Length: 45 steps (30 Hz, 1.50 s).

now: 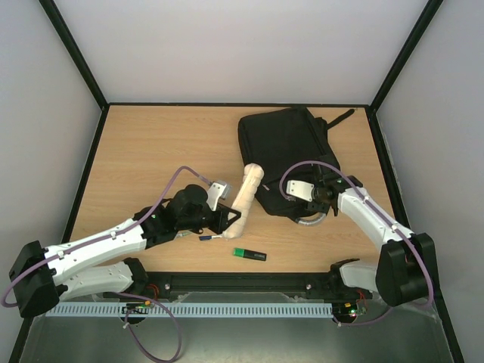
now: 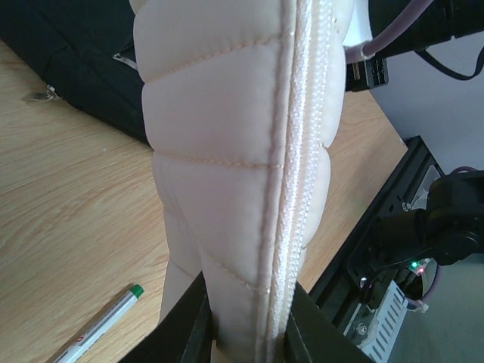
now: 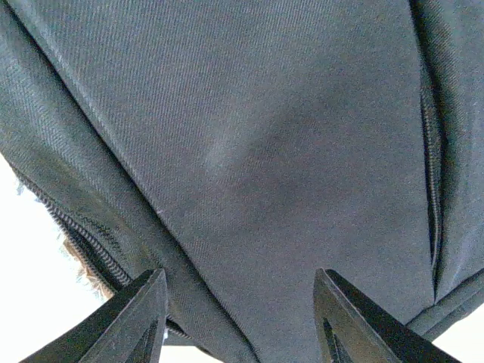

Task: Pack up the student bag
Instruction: Pick up the stationery from the center of the board, then place the stationery in the student bag.

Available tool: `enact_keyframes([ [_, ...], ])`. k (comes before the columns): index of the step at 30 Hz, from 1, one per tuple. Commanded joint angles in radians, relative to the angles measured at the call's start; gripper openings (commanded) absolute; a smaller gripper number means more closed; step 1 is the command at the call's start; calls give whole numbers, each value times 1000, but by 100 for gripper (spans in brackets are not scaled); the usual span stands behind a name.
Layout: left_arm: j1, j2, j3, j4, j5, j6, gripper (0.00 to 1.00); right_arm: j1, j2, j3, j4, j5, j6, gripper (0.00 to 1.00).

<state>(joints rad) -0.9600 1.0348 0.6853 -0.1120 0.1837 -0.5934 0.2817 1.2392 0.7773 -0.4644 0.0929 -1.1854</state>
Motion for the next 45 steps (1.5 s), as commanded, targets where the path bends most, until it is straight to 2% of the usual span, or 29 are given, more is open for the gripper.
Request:
enact_keyframes([
  [1, -5, -13, -21, 48, 21, -17, 2, 5, 45, 31, -46, -27, 1, 54],
  [13, -6, -5, -25, 26, 0, -25, 2, 4, 129, -8, 21, 7, 7, 53],
  [14, -5, -3, -30, 29, 0, -28, 2, 5, 131, -8, 38, 6, 23, 49],
  [17, -5, 6, -41, 45, 3, -39, 2, 4, 139, 24, 63, -4, 86, 31],
  [20, -5, 16, -49, 52, 3, -48, 2, 5, 122, 89, 32, -70, 138, 14],
  [22, -5, 22, -52, 53, 5, -54, 2, 7, 95, 136, -3, -115, 170, 7],
  [25, -7, 27, -62, 62, 18, -61, 2, 23, 62, 206, -57, -136, 229, 2],
  [31, -25, 50, -98, 125, 66, -85, 2, 63, 37, 354, -112, -166, 424, 1],
  [37, -97, 96, -121, 237, 101, -147, 2, 81, 54, 484, -151, -186, 591, 1],
  [42, -116, 170, -161, 468, 162, -284, 2, 95, 51, 510, -153, -196, 662, 1],
  [45, -145, 264, -113, 543, 183, -313, 2, 97, 66, 524, -147, -188, 696, 1],
])
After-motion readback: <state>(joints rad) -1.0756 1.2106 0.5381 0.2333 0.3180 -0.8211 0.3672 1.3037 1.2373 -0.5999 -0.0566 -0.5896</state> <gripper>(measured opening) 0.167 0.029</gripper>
